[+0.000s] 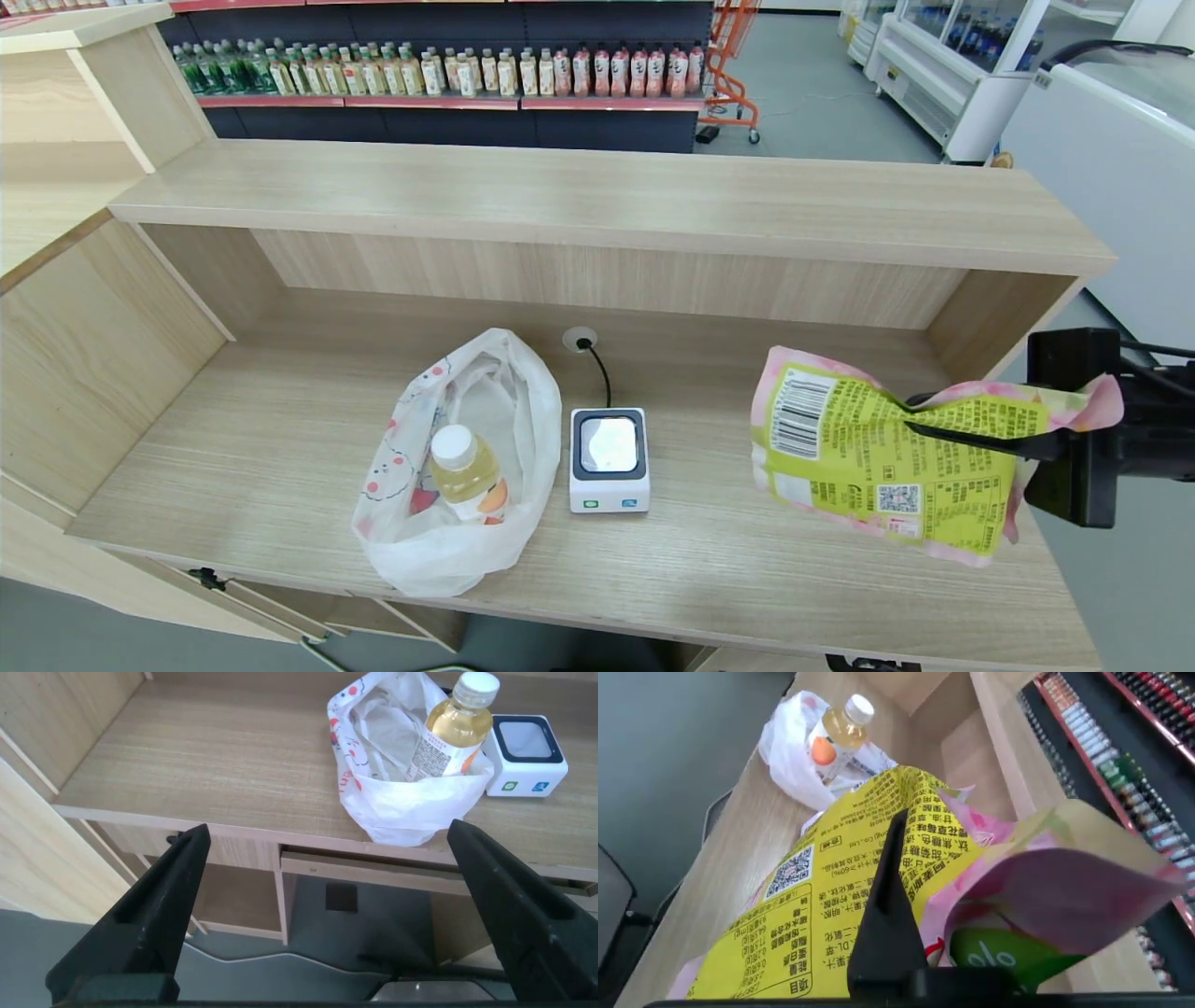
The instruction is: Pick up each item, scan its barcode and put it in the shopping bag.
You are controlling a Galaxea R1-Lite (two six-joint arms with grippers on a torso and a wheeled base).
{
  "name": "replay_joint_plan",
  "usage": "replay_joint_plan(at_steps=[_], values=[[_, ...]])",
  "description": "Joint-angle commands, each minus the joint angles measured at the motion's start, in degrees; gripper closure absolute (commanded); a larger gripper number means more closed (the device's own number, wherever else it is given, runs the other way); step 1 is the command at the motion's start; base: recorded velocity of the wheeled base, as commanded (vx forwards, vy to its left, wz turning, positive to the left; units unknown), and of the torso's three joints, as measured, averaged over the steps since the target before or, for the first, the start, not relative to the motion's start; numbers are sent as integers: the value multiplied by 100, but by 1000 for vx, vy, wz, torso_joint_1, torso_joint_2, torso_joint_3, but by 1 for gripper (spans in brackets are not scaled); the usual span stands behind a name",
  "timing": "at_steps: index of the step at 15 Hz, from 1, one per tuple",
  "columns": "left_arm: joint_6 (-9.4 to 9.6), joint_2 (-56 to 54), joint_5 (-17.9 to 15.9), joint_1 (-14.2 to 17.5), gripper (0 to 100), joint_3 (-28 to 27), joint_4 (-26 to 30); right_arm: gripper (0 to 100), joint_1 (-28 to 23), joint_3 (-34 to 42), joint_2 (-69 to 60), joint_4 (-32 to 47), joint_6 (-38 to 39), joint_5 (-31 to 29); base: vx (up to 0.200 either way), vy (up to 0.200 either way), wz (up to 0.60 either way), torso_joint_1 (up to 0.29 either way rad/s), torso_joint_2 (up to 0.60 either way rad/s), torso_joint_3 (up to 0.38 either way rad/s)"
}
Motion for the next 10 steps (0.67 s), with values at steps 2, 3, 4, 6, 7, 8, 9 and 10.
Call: replay_joint_plan(at_steps=[2,3,4,6,7,8,9,10], values=[[5,-2,0,1,0,0,-2,100,321,-280,-229,28,14,92,0,0,0,0,0,0],[5,-2,0,1,0,0,-2,100,435,-254,-352,28,14,119,0,0,0,0,0,0],[-3,-2,0,1,0,0,-2,100,558,-175,-467,28,14,119,0,0,0,0,0,0],[5,-2,0,1,0,0,-2,100,760,71,-625,19,-47,119,0,0,0,0,0,0],[5,-2,0,1,0,0,-2,100,848,230,-678,19,-153,127,0,0,0,0,0,0],[-3,-2,0,1,0,0,-2,100,901,432,-713,19,-373,136,0,0,0,0,0,0],[5,-2,0,1,0,0,-2,100,954,660,-739,19,-584,136,0,0,0,0,0,0],[5,-2,0,1,0,0,-2,100,1112,977,-871,10,-619,119,0,0,0,0,0,0]])
